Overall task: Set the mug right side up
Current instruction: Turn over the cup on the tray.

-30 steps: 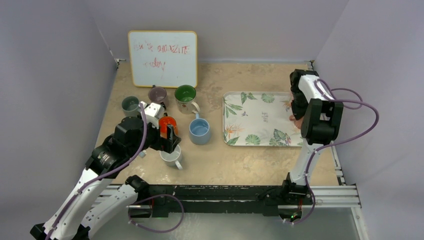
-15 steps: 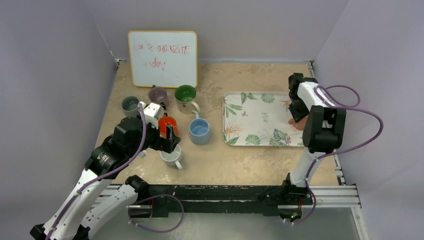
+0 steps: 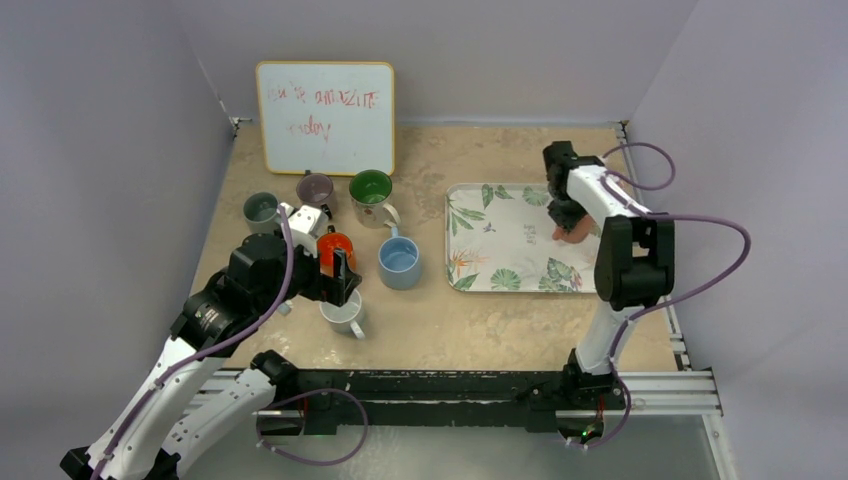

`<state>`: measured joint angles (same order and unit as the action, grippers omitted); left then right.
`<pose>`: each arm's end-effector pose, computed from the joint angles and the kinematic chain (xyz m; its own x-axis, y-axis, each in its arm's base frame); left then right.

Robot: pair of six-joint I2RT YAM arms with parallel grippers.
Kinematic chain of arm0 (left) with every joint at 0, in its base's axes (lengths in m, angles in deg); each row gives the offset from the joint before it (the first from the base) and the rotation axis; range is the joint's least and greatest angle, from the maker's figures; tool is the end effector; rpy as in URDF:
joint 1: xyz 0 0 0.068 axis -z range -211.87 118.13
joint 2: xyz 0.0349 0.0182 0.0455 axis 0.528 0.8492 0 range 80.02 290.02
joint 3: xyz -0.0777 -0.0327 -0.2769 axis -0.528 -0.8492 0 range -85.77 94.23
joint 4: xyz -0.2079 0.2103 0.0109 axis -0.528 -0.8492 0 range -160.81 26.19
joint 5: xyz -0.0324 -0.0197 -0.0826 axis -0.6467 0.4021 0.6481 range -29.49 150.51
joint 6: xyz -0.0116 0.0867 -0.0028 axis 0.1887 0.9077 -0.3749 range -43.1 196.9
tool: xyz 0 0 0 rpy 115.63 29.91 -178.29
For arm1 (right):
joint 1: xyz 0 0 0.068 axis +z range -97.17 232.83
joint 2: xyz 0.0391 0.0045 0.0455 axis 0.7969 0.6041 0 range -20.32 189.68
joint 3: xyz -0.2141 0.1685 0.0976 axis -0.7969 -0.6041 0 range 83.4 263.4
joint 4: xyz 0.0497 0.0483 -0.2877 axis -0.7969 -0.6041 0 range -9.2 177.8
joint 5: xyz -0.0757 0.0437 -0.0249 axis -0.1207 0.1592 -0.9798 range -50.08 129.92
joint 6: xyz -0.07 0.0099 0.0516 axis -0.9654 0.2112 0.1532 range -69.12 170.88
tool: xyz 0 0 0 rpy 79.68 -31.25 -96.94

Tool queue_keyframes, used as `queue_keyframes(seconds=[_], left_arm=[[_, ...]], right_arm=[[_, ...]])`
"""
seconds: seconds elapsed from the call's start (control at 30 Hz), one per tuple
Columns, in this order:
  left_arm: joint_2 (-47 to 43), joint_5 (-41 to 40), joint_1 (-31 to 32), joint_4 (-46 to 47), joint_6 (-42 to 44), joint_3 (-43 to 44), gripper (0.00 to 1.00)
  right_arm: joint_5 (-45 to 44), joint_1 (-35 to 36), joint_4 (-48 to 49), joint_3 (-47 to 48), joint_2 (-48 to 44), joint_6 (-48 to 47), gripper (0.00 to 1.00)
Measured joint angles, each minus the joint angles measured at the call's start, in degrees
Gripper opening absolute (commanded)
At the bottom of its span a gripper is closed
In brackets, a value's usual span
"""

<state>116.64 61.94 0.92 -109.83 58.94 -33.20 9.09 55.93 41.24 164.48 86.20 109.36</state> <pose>0.1500 -0.0989 0.3403 -0.5732 0.0027 -0.8194 0.4025 0.8720 -0.2787 0.4248 -0.0170 0.1826 -0.4012 0.7114 -0.5770 0.8680 0.4965 0.0085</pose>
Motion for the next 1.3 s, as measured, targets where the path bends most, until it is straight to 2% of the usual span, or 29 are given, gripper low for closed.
queue_keyframes(seconds=[0.2, 0.37, 0.67, 0.8, 1.0, 1.07, 1.17, 1.3], left_arm=[[-0.1, 0.0, 0.0, 0.0, 0.0, 0.0, 0.99], [0.0, 0.0, 0.0, 0.0, 0.0, 0.0, 0.99], [0.0, 0.0, 0.0, 0.0, 0.0, 0.0, 0.99], [-0.1, 0.0, 0.0, 0.0, 0.0, 0.0, 0.99], [-0.4, 0.0, 0.0, 0.0, 0.0, 0.0, 0.98], [-0.4, 0.0, 0.0, 0.0, 0.0, 0.0, 0.99], [-0.4, 0.0, 0.0, 0.0, 0.0, 0.0, 0.99], [-0.5, 0.0, 0.0, 0.0, 0.0, 0.0, 0.99]], right_arm=[[-0.1, 9.4, 0.1, 0.3, 0.1, -1.9, 0.0], [0.8, 14.7, 6.0, -3.4, -2.5, -6.8, 0.0], [8.8, 15.6, 22.4, -18.2, -13.6, -19.6, 0.01], [11.5, 15.6, 26.1, -19.6, -14.3, -22.6, 0.13], [15.6, 15.6, 29.6, -19.6, -13.7, -24.5, 0.17], [16.0, 15.6, 30.1, -19.6, -13.6, -24.6, 0.16], [16.4, 15.6, 30.5, -19.6, -13.4, -24.7, 0.02], [16.4, 15.6, 31.3, -19.5, -13.1, -25.0, 0.0]])
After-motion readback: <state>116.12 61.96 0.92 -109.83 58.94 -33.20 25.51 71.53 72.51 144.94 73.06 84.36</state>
